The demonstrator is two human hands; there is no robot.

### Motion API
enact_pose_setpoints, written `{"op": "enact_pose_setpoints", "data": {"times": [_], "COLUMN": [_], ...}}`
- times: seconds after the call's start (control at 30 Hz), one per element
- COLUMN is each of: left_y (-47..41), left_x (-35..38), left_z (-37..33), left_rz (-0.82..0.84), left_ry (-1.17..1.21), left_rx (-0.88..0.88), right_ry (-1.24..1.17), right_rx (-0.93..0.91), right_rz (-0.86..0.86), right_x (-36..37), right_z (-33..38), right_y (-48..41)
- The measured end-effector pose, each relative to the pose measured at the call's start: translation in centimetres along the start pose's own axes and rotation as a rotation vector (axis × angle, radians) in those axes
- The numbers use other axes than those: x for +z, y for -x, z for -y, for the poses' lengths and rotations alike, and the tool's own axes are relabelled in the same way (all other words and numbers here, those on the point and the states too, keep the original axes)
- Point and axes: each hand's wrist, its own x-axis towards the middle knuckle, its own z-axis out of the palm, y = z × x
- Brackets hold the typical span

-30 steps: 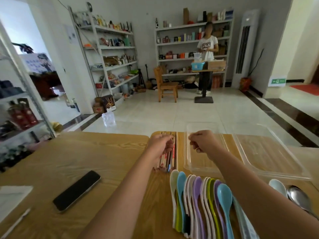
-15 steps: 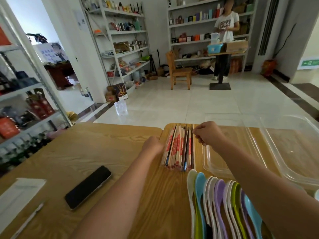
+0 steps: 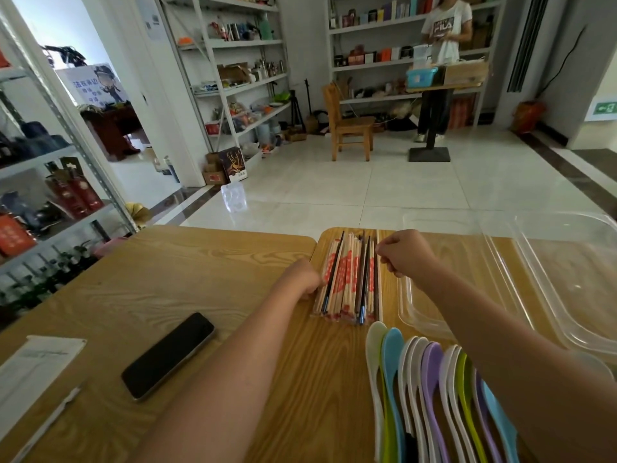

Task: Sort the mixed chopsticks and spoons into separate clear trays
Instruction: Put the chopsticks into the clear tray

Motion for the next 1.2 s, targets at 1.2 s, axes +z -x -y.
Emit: {"op": "enact_pose_setpoints", "data": {"times": [1.2], "left_y": [5.4], "left_x": [-0.4], "left_z": [-4.5], "left_rz": [0.105], "left_ry": [0.527], "left_rx": [0.329], "right_ry": [-0.34], "right_rx": [0.055], "right_rz": [-0.018], "right_x": [-4.3], "right_z": [2.1], "right_y": [1.8]}}
